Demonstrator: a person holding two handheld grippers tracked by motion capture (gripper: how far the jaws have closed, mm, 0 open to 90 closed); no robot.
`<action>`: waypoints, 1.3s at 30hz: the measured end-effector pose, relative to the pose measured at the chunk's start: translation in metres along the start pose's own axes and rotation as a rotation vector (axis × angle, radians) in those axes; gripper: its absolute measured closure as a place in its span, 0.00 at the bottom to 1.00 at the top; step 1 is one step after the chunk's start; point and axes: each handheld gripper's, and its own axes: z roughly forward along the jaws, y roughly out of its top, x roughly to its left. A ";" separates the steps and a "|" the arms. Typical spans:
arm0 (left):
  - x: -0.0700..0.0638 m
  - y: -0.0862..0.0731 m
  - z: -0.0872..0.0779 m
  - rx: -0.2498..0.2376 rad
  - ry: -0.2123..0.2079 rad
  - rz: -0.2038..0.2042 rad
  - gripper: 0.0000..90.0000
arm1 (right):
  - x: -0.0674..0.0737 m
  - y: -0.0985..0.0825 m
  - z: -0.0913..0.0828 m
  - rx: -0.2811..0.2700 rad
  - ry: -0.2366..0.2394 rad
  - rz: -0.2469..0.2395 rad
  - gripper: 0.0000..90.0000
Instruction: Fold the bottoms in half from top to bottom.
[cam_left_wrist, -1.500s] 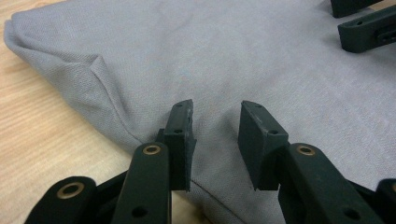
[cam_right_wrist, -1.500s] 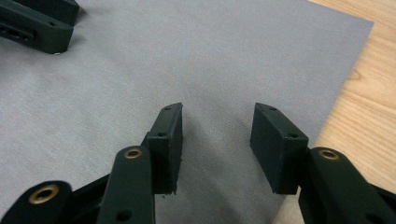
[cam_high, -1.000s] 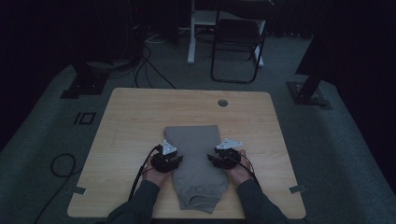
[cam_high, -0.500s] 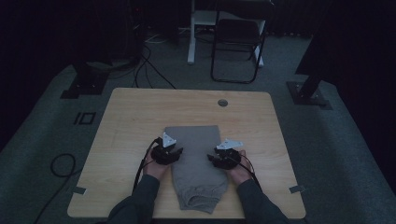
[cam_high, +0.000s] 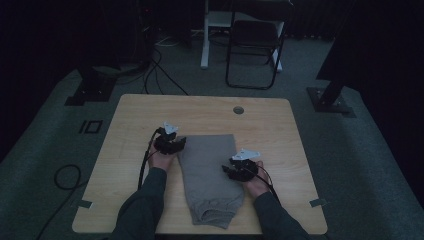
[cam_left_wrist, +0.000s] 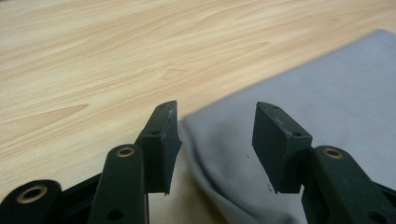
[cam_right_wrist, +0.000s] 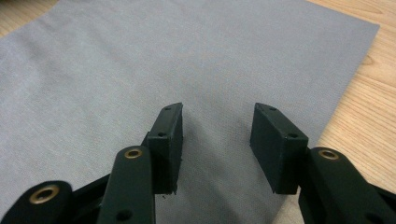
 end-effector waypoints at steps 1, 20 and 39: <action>0.002 0.000 0.003 0.005 0.003 -0.010 0.56 | 0.000 0.000 0.000 -0.001 0.000 0.001 0.60; 0.008 -0.009 0.022 0.060 -0.080 -0.048 0.81 | 0.001 0.000 0.000 -0.002 -0.007 0.004 0.60; 0.001 -0.008 0.021 0.056 -0.064 -0.010 0.94 | -0.028 0.025 0.020 -0.005 -0.098 0.086 0.60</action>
